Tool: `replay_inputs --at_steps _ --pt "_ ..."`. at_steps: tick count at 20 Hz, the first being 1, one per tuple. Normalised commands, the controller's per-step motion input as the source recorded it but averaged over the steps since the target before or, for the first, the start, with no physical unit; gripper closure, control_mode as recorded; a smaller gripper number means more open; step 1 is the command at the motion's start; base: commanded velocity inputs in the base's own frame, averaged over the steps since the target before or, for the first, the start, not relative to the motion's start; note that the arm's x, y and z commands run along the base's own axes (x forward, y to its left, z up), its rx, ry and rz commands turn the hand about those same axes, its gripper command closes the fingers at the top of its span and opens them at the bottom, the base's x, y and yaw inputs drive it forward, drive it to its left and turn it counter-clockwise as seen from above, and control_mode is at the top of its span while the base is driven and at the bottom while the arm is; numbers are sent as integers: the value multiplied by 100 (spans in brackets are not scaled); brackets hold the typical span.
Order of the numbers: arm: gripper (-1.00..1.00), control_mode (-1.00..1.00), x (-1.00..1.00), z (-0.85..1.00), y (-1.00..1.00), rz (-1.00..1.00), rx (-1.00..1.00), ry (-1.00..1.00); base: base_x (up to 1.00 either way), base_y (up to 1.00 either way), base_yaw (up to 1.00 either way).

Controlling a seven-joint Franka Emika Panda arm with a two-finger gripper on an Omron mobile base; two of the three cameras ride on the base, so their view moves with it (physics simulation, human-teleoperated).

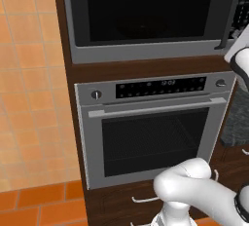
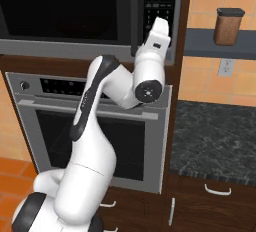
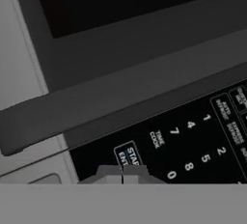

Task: Open the microwave, place the bowl with waffle inside the microwave, then close the microwave door and turn it on.

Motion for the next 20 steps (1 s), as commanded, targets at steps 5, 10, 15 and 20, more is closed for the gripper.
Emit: replay_inputs --at_steps 5,10,15,20 --pt "100 -100 41 0 -19 -2 7 1 0 0 0" --pt "100 -100 43 -5 -4 0 9 5 0 0 0" --pt "100 -100 31 -21 0 3 5 5 0 0 0" --pt "100 -100 -57 -13 -34 22 6 -11 0 0 0"
